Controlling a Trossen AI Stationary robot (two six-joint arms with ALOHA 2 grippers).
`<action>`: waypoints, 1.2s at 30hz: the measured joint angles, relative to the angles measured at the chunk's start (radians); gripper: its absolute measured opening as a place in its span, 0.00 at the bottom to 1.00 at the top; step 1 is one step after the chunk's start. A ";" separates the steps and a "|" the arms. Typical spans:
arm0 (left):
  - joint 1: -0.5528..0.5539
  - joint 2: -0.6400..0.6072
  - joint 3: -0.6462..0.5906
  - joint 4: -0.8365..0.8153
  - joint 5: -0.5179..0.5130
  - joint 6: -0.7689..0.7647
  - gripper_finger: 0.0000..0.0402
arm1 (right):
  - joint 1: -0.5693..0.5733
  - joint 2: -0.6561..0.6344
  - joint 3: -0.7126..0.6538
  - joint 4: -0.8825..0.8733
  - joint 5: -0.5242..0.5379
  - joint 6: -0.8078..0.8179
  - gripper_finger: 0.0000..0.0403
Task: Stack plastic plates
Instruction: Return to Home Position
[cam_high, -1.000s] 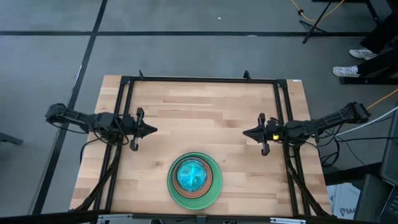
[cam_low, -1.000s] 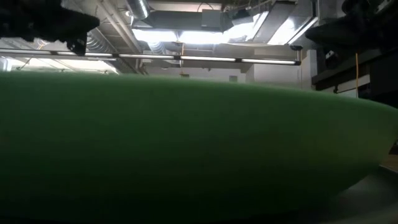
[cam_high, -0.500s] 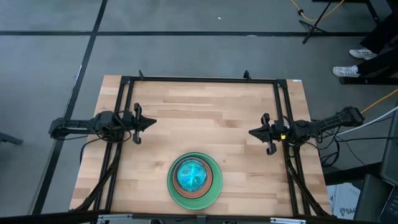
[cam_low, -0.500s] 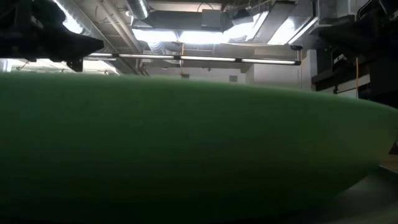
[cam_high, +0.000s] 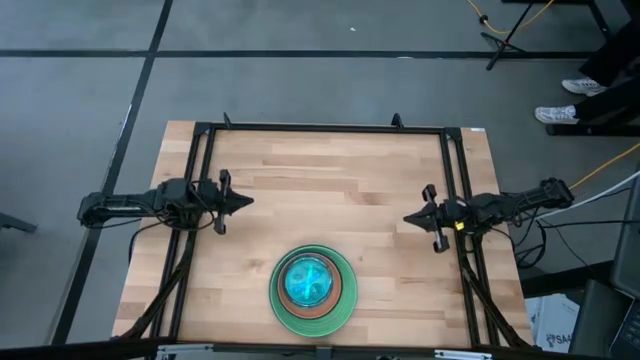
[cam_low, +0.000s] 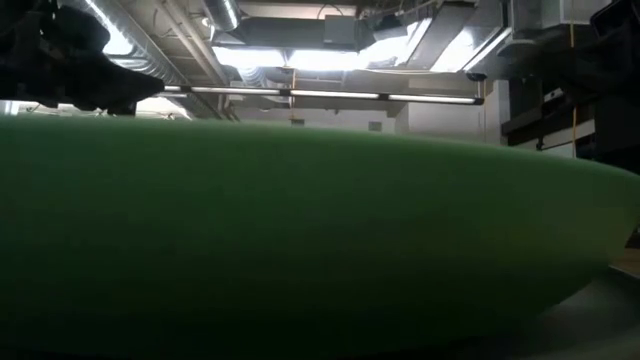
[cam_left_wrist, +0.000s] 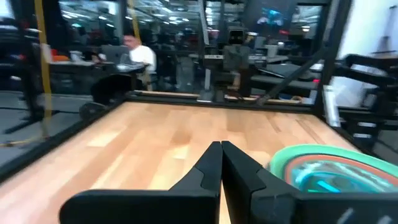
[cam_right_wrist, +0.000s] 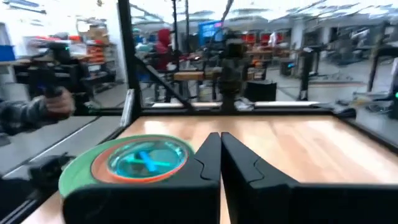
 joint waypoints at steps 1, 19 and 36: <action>0.000 0.000 0.000 0.004 -0.019 0.011 0.00 | 0.000 -0.017 0.000 -0.007 0.000 -0.004 0.00; 0.000 0.000 -0.001 0.017 -0.072 -0.105 0.00 | 0.000 -0.066 0.001 -0.119 -0.048 0.102 0.00; 0.000 0.000 -0.001 0.018 -0.073 -0.110 0.00 | 0.000 -0.066 0.001 -0.121 -0.047 0.103 0.00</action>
